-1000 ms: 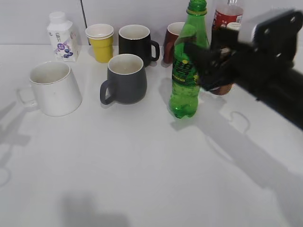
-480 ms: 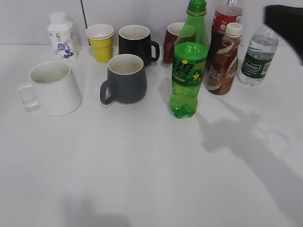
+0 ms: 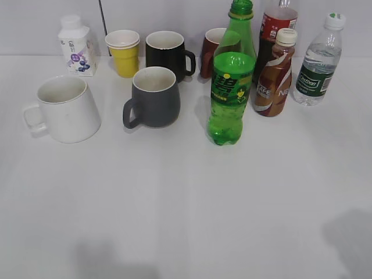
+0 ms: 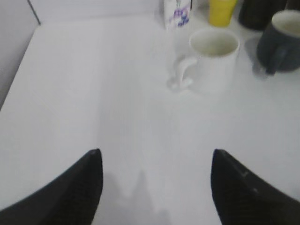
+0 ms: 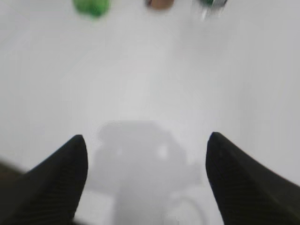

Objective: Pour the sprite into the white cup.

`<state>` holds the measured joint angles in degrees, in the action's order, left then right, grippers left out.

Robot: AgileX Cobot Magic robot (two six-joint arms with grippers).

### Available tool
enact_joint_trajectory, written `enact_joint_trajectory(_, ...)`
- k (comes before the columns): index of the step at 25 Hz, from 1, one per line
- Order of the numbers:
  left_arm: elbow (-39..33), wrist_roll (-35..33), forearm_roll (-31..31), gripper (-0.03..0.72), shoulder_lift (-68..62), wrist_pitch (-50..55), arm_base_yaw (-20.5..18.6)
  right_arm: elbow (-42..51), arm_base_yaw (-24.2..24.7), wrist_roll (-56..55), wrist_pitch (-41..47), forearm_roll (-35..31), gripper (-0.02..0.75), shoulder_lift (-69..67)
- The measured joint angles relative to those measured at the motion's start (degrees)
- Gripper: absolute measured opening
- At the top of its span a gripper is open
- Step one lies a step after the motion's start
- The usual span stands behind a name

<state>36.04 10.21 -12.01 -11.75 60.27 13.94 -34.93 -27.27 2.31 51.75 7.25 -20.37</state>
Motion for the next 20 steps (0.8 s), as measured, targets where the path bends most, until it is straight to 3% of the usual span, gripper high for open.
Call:
enact_joint_trajectory(5,-1.63,-1.42,1.05,0.550,6.66,6.32,0.00,1.56,0.00,0.00,11.93,-3.03,0.589,7.61)
enact_joint_trajectory(20,-6.34,-4.49,3.57,0.550,12.19,0.88,0.00,3.62,0.00,-0.05,12.70,-3.59,0.589,9.74)
